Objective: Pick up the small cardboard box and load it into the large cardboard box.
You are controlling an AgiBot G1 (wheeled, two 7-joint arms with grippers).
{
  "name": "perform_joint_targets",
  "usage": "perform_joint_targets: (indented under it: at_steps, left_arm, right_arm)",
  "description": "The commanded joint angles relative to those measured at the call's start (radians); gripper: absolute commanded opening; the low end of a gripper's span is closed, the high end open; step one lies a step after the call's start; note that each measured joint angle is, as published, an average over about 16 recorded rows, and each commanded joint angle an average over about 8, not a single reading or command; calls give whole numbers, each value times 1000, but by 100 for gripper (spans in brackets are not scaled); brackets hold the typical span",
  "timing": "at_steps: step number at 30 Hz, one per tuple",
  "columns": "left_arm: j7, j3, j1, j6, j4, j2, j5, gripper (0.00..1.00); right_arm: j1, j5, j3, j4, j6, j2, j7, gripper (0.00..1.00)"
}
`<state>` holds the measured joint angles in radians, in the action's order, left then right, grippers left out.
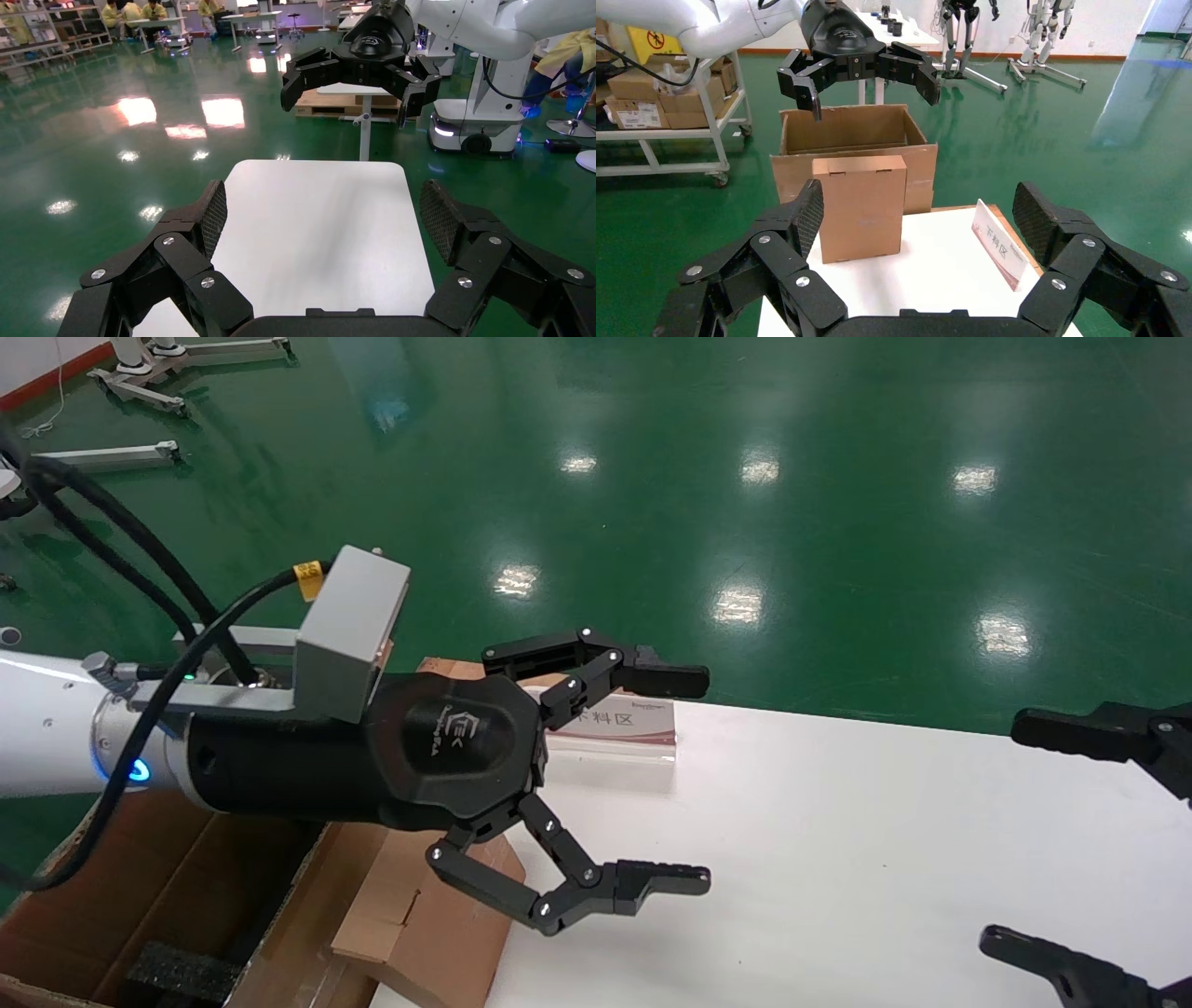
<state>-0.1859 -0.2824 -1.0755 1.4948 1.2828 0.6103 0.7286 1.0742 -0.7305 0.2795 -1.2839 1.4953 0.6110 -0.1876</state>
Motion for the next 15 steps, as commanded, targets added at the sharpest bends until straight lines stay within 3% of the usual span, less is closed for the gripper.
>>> perform_joint_targets:
  at_steps: [1, 15]
  left_arm:
    - [0, 0, 0, 0, 0, 0, 0, 100]
    - [-13, -20, -17, -8, 7, -17, 60, 100]
  right_arm:
    - [0, 0, 0, 0, 0, 0, 0, 100]
    - [0, 0, 0, 1, 0, 0, 0, 100]
